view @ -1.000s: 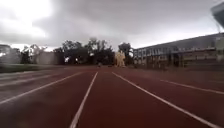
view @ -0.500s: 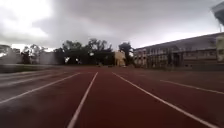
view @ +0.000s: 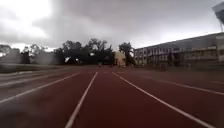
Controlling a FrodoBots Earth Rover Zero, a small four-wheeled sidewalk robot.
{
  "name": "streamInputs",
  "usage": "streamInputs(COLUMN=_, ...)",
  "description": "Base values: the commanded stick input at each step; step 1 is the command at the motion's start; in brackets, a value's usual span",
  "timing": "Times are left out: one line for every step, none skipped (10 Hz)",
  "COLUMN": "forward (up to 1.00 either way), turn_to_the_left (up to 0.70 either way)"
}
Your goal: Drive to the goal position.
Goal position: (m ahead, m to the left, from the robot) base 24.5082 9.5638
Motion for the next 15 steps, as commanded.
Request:
streamInputs(forward=0.45, turn_to_the_left=0.0)
streamInputs(forward=0.45, turn_to_the_left=0.0)
streamInputs(forward=0.45, turn_to_the_left=0.0)
streamInputs(forward=0.45, turn_to_the_left=0.0)
streamInputs(forward=0.45, turn_to_the_left=0.0)
streamInputs(forward=0.45, turn_to_the_left=0.0)
streamInputs(forward=0.45, turn_to_the_left=0.0)
streamInputs(forward=0.45, turn_to_the_left=0.0)
streamInputs(forward=0.45, turn_to_the_left=0.0)
streamInputs(forward=0.45, turn_to_the_left=0.0)
streamInputs(forward=0.45, turn_to_the_left=0.0)
streamInputs(forward=0.45, turn_to_the_left=0.0)
streamInputs(forward=0.45, turn_to_the_left=0.0)
streamInputs(forward=0.45, turn_to_the_left=0.0)
streamInputs(forward=0.45, turn_to_the_left=0.0)
